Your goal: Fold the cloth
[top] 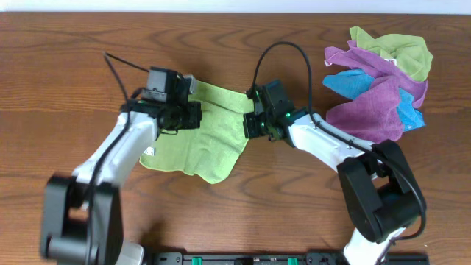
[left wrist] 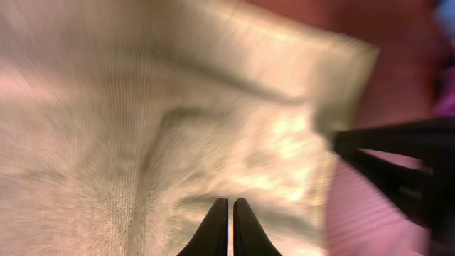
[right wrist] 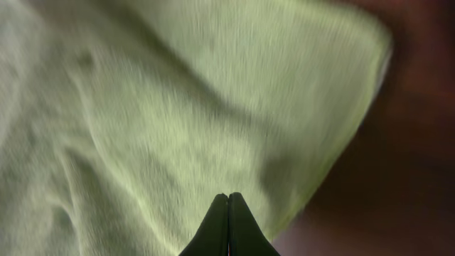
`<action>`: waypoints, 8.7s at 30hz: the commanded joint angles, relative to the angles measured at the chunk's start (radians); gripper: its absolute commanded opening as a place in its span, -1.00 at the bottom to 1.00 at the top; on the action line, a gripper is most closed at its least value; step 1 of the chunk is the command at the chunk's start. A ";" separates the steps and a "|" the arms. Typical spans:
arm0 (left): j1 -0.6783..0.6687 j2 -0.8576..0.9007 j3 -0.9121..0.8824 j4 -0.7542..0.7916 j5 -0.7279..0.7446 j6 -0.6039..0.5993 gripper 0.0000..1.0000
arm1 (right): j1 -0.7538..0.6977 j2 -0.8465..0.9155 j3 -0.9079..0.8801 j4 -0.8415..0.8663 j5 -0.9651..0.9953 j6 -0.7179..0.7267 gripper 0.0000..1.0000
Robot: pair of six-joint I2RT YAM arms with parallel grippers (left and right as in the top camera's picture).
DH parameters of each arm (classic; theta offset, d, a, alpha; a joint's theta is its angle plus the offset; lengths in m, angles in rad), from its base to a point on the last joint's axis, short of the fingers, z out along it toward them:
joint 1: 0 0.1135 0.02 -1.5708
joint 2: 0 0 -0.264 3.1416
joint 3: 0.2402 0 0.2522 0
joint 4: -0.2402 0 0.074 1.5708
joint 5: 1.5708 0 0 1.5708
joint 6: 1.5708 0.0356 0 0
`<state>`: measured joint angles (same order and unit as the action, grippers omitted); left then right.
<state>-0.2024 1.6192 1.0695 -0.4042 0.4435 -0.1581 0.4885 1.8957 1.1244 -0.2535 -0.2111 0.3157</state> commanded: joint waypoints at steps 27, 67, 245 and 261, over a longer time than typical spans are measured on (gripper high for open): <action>0.007 -0.244 0.032 -0.347 -0.195 0.017 -0.88 | -0.161 0.250 0.380 -0.138 0.184 -0.202 -0.97; 0.008 -0.188 -0.001 -0.327 -0.245 0.023 -0.88 | -0.064 0.402 0.446 -0.348 0.206 -0.257 -0.98; 0.202 0.478 0.688 -0.360 -0.192 -0.050 -0.88 | -0.289 0.204 0.385 -0.086 -0.351 0.029 -0.97; 0.201 0.439 0.585 -0.319 -0.236 -0.048 -0.89 | -0.278 0.243 0.398 -0.127 -0.286 0.065 -0.97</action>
<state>-0.0158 2.0552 1.6859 -0.7334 0.2546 -0.2272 0.2123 2.1262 1.5055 -0.3779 -0.5507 0.3740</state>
